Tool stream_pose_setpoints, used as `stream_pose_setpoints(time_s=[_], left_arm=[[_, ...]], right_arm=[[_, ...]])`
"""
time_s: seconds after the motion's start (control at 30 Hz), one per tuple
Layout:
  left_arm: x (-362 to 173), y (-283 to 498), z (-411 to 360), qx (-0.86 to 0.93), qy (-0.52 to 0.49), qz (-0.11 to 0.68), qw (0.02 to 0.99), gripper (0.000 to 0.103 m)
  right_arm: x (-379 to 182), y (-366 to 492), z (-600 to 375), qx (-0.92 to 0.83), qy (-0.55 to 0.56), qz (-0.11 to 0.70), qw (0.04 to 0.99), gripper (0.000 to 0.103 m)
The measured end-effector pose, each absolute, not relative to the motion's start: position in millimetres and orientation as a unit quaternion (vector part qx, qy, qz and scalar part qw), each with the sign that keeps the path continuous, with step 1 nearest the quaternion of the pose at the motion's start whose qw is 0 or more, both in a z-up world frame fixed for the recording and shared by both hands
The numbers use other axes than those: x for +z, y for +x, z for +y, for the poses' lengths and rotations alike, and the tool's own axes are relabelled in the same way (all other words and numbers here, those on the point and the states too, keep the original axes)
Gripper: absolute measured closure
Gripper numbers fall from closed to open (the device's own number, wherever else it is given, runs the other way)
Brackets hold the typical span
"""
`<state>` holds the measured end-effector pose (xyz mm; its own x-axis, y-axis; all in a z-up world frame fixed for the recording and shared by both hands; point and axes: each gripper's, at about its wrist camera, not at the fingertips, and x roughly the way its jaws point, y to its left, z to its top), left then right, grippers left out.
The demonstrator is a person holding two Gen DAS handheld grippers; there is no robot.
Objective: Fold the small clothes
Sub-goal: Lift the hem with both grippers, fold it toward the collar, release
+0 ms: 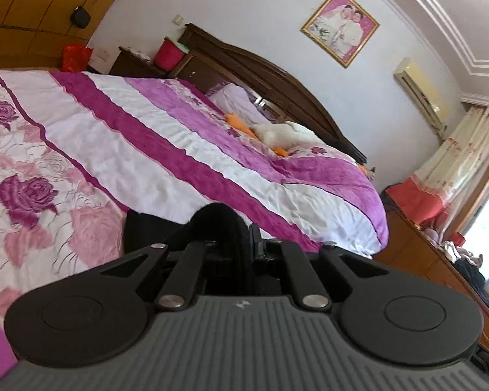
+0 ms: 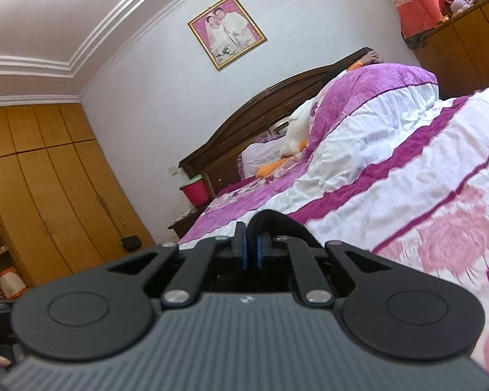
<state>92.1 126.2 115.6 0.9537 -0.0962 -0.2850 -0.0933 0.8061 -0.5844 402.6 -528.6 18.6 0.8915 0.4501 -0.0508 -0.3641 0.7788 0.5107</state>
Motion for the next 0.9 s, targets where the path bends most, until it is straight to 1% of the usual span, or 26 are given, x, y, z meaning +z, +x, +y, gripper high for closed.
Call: stream_pose_setpoints(time_s=[0.3,0.57,0.67,0.73,0.8,0.87,0.9], left_arm=[[80.6,183.3,138.7,0.032,-0.305,0.189,0.933,0.096],[24.2,251.8,144.1,0.061,-0.272,0.257,0.925,0.096],[1.2,267.3,146.7,0.070,-0.256,0.289,0.920,0.095],[-11.2,274.3,149.4,0.065,-0.249,0.312,0.915,0.095],[-17.1,275.3,152.0,0.054,-0.241,0.318,0.915,0.094],[-14.6,271.8,152.7,0.045,-0.228,0.318,0.919,0.091],[-12.1,269.5,152.5,0.042,-0.220,0.320,0.921,0.087]], right_arm=[[-5.6,481.4,-504.9,0.197,0.229,0.114,0.946,0.095],[-46.1,536.2,-478.5,0.167,0.186,0.171,0.953,0.094],[-63.3,550.9,-475.5,0.148,0.170,0.205,0.952,0.093],[-74.0,561.1,-474.2,0.146,0.165,0.245,0.944,0.092],[-80.6,564.9,-476.4,0.148,0.172,0.266,0.937,0.092],[-79.9,562.2,-479.8,0.151,0.181,0.266,0.935,0.092],[-77.9,559.7,-480.8,0.153,0.181,0.267,0.934,0.089]])
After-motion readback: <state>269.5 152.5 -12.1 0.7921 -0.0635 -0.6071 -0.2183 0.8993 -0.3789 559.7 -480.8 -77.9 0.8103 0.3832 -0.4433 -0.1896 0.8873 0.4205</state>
